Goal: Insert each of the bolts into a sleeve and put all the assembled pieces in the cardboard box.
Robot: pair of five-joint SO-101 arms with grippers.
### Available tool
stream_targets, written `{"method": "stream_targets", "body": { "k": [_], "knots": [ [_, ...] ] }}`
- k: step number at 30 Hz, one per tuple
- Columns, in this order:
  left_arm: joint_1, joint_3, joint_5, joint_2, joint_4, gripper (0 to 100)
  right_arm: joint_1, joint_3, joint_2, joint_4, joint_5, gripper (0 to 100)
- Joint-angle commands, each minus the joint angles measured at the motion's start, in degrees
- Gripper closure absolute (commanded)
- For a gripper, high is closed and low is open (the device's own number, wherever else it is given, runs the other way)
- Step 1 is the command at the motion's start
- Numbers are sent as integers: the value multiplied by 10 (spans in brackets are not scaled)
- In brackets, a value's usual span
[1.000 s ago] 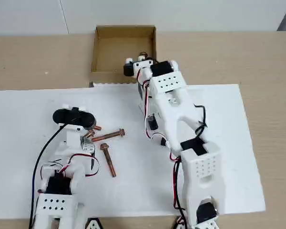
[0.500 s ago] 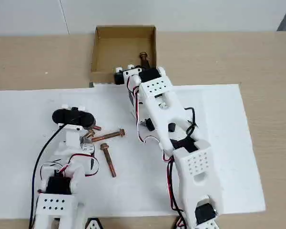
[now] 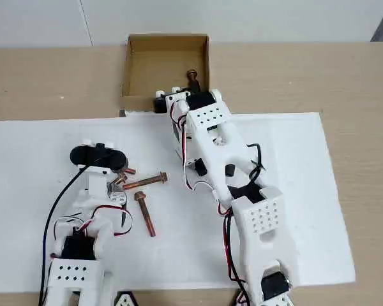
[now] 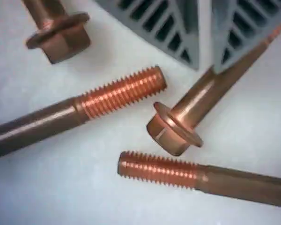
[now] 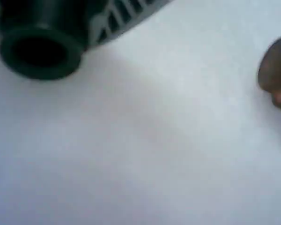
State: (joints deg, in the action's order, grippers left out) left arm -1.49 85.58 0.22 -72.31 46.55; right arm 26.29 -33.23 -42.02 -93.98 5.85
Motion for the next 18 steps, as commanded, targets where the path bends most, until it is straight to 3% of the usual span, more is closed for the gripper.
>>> {"method": "stream_targets", "body": {
  "k": [1, 10, 18],
  "knots": [
    [3, -6, -3, -6, -13, 990, 4, -13, 17, -32, -5, 995],
    [4, 0, -1, -6, -14, 990, 6, -15, 224, -37, -58, 995],
    [-1, -10, -4, -6, -23, 988, 3, -9, 394, -43, -61, 995]
  ]
}}
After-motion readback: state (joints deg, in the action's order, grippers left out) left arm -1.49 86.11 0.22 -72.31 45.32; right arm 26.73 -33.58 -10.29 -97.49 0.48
